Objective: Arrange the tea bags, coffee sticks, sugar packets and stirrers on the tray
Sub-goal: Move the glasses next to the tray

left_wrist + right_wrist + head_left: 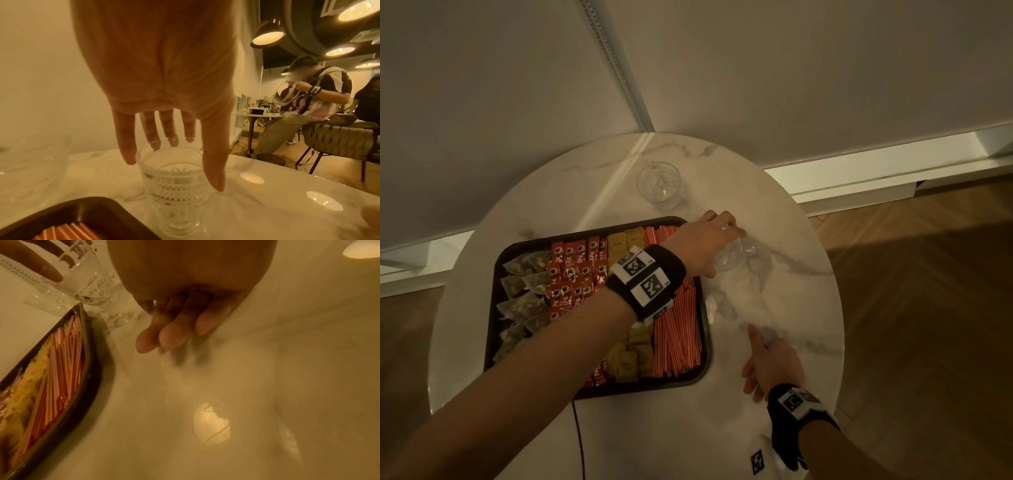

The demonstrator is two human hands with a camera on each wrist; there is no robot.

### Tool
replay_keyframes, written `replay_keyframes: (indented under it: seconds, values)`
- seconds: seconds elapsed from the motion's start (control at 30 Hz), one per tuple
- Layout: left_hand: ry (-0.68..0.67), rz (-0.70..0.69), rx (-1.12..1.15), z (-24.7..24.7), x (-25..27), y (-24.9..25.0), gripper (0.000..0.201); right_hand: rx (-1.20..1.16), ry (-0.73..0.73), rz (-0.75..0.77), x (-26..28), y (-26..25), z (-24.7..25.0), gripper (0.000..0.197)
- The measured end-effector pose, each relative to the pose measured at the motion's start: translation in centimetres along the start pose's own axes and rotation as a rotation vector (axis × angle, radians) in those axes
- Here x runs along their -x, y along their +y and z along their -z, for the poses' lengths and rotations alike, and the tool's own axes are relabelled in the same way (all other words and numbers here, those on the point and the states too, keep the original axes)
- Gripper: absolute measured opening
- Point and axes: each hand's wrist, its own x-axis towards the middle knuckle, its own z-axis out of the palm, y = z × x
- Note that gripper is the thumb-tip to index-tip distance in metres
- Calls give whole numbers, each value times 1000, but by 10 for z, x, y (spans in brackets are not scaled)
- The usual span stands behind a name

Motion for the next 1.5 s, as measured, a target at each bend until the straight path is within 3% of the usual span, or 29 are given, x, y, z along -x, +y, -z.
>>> replay_keyframes:
  seconds: [0.4, 0.47, 0.53, 0.57, 0.63, 0.73, 0.8, 0.93, 1.07, 1.2, 1.3, 1.37, 1.5]
  values:
    - [17, 47, 20, -3, 9, -18, 96, 5, -11, -17, 1, -1, 0, 82]
    - [144, 164, 84, 16, 10, -30, 85, -8, -18, -30, 1, -2, 0, 83]
    - [351, 376, 111, 34, 7, -49, 72, -6, -17, -35, 0, -4, 0, 85]
    - [388, 509, 98, 42, 4, -60, 70, 2, -16, -39, 0, -4, 1, 85]
    - [261, 740, 84, 52, -3, -81, 82, 1, -18, -51, 0, -5, 1, 85]
    - [92, 863, 220, 50, -20, -107, 111, 2, -10, -46, -1, -6, 1, 84]
    - [93, 858, 294, 44, -32, -116, 115, -4, -7, -46, -1, -6, 0, 84]
    - [140, 810, 290, 38, -47, -112, 97, -3, 1, -46, -1, -5, 0, 84]
    - [178, 743, 301, 40, -37, -113, 98, -26, -3, -51, -3, -2, -1, 85]
    - [411, 616, 289, 57, 8, -101, 96, -82, 1, -56, -5, -1, -4, 83]
    - [488, 517, 269, 60, 59, -79, 90, -103, -1, -46, -6, -2, -3, 82]
    - [492, 482, 295, 53, 95, -55, 90, -121, -11, -39, -4, -2, -2, 82]
    - [349, 455, 378, -3, 157, 9, 96, -258, -101, -72, 0, -6, 3, 77]
